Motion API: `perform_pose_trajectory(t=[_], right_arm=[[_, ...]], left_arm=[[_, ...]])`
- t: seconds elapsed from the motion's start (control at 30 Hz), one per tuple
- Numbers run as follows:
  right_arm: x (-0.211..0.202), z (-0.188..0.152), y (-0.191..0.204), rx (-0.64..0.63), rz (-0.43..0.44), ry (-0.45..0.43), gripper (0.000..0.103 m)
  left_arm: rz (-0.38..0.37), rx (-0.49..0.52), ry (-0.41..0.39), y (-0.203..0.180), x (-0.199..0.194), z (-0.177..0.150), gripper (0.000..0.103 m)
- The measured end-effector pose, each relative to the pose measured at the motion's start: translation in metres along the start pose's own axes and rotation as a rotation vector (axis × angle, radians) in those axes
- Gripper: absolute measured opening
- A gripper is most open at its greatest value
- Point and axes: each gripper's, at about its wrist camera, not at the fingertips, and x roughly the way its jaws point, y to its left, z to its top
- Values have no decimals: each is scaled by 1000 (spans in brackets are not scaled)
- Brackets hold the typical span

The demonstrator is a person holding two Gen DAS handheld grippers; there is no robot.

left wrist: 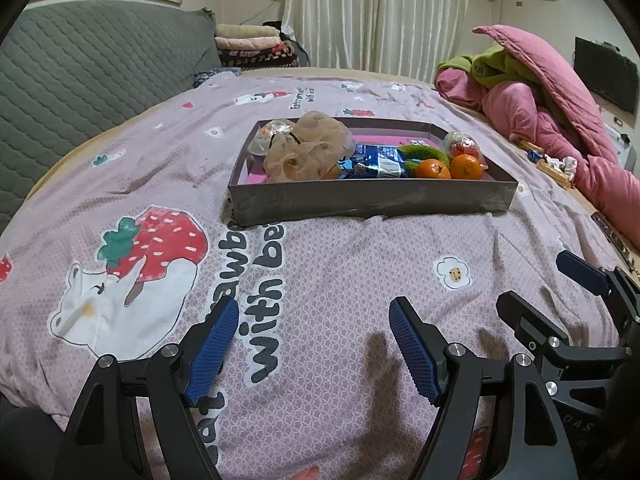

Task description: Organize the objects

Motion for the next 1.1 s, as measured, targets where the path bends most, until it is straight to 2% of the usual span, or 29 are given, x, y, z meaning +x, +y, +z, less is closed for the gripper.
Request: perform_pose_trajectory(t=[1.1], right_arm=[[2, 1, 1, -6, 3, 9, 90]], left_arm=[[-2, 4, 6, -2, 2, -1, 79]])
